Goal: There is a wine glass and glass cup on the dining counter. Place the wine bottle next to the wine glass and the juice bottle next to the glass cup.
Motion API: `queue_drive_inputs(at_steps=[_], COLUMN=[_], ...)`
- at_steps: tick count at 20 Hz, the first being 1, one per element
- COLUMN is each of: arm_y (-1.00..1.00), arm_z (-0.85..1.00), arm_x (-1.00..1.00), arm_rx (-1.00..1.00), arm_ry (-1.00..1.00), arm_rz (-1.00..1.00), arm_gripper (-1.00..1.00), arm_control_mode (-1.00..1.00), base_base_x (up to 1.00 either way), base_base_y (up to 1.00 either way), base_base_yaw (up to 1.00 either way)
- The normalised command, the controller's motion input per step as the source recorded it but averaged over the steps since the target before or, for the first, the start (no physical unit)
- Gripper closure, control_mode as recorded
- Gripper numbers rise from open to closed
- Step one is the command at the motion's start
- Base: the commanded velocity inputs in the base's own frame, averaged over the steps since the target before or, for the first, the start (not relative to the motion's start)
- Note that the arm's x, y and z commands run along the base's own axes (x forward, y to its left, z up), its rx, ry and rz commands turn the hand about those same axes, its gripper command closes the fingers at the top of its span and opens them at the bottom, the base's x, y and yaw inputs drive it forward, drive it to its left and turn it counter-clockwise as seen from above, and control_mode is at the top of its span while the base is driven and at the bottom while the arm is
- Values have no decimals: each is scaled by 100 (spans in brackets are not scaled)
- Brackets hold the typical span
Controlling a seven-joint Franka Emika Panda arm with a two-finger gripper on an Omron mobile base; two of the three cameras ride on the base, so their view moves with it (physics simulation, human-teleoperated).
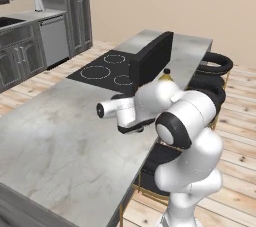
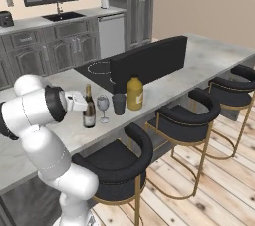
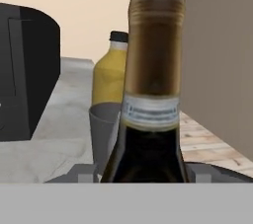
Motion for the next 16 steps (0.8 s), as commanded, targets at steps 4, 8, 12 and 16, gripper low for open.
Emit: queue_drive_inputs(at_steps=[4, 8, 12, 16], arm_y=[0, 0, 0, 0], arm_z=[-15, -21, -28, -27], arm_x=[19, 7, 0, 0], arm_rx=[0, 0, 0, 0], arm_ry=[-1, -4, -10, -12], arm_rz=[3, 2, 1, 0], arm_gripper=[100, 100, 100, 100], arm_control_mode=[-100, -100, -100, -100], base_base_x=[0, 0, 0, 0], base_base_y=[0, 0, 0, 0], base_base_yaw=[0, 0, 0, 0])
